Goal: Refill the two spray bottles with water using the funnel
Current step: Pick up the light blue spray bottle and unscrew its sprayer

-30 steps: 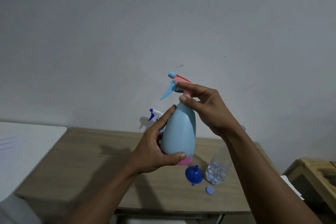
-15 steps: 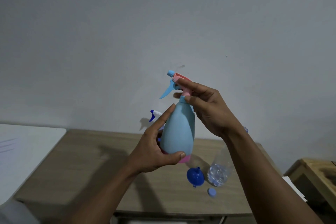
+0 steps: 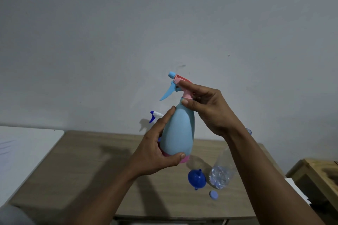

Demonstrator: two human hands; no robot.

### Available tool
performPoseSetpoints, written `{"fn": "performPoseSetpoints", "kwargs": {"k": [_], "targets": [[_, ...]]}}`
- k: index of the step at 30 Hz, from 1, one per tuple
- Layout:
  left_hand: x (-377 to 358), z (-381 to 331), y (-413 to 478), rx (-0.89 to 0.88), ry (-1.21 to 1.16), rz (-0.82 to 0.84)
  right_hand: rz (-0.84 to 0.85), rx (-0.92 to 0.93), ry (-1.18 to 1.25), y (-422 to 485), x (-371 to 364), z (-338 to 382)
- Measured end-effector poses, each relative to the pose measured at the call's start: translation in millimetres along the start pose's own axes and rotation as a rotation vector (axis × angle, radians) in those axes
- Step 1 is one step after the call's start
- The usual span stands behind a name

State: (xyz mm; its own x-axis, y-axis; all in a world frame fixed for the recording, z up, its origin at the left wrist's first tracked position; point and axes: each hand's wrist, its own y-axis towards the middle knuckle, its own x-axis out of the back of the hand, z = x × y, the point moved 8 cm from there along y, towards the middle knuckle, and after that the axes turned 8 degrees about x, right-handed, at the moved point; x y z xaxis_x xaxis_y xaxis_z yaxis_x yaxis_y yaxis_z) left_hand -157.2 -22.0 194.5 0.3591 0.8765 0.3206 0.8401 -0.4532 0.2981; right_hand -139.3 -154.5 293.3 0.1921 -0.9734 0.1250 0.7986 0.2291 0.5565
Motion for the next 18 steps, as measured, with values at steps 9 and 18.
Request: {"fn": "performPoseSetpoints", "kwargs": {"k": [9,18], "targets": [[-1.0,3.1,3.2,-0.015,0.034,-0.010,0.006,-0.019,-0.073,0.1,7.4,0.3],[-0.8,4.9,1.3,-0.037,0.025,-0.043,-0.087,0.001,-0.134,-0.3,17.2,0.3]]}}
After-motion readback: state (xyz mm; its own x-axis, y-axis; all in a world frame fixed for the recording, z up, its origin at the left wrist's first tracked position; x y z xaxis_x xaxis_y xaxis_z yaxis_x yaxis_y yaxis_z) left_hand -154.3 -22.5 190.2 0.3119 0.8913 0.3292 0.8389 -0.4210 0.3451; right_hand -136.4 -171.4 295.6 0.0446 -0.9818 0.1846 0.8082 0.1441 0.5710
